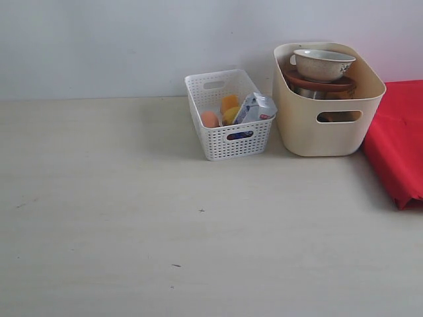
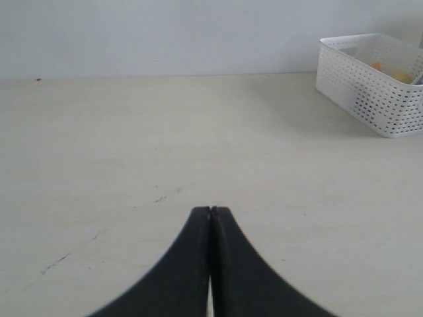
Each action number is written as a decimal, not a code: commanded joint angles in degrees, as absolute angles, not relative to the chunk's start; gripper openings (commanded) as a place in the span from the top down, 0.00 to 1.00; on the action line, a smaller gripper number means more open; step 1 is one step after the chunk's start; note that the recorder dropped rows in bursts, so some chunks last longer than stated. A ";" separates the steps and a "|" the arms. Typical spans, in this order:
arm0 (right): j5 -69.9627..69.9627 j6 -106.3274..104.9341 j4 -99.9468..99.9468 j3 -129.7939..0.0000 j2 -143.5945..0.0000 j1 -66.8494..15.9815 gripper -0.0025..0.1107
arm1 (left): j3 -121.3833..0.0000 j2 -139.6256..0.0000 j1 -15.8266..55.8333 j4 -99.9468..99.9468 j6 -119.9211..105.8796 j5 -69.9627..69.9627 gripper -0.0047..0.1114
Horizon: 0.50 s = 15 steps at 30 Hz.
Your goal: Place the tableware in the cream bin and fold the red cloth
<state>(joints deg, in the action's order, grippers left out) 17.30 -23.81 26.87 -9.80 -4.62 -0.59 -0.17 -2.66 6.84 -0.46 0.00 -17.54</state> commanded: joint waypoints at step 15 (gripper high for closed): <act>18.54 -23.76 26.61 -9.46 -4.43 -0.69 0.98 | 0.00 -2.41 6.60 -1.06 0.50 -17.40 0.96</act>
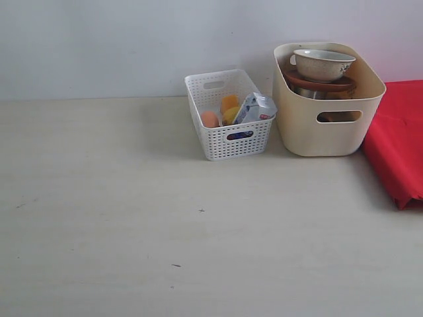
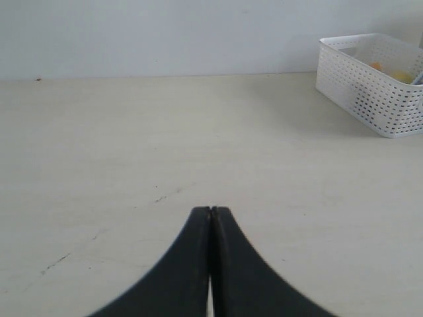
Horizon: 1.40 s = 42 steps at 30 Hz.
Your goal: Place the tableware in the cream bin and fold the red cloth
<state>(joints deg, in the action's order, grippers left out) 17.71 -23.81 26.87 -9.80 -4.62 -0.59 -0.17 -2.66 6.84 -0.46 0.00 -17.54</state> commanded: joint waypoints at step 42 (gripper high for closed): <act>13.58 -23.66 26.42 -2.81 -4.43 -0.69 0.98 | 0.00 -2.41 6.60 -1.06 0.50 -17.40 0.96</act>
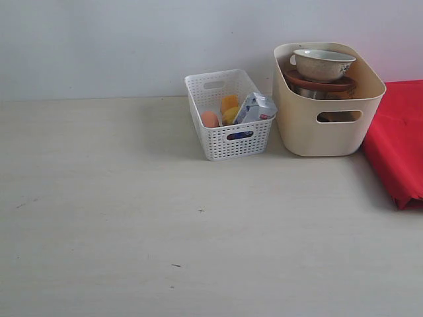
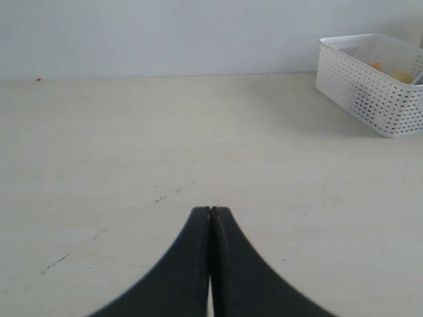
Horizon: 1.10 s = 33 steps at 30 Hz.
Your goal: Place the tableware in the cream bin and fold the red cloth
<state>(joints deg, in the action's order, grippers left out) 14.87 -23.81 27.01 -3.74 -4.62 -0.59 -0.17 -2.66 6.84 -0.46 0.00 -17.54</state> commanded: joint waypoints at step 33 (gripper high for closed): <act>11.23 -23.66 27.32 0.00 -4.43 -1.65 0.98 | 0.00 -2.41 6.60 -1.06 0.50 -17.40 0.96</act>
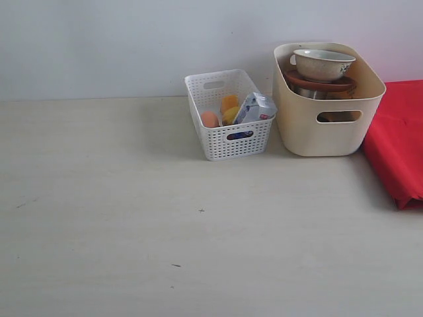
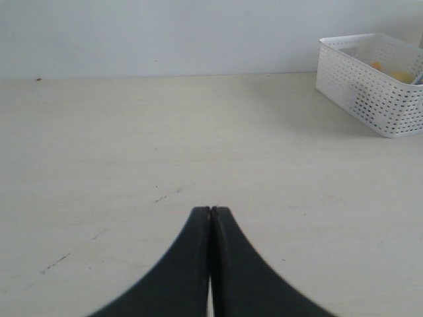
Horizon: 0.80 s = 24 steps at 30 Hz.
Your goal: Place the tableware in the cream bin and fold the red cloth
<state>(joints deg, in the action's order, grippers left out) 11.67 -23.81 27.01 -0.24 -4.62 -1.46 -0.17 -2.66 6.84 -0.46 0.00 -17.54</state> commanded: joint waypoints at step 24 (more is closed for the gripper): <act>13.79 -22.71 26.88 0.00 0.00 -2.04 0.98 | 0.00 -2.41 6.60 -1.06 0.50 -17.40 0.96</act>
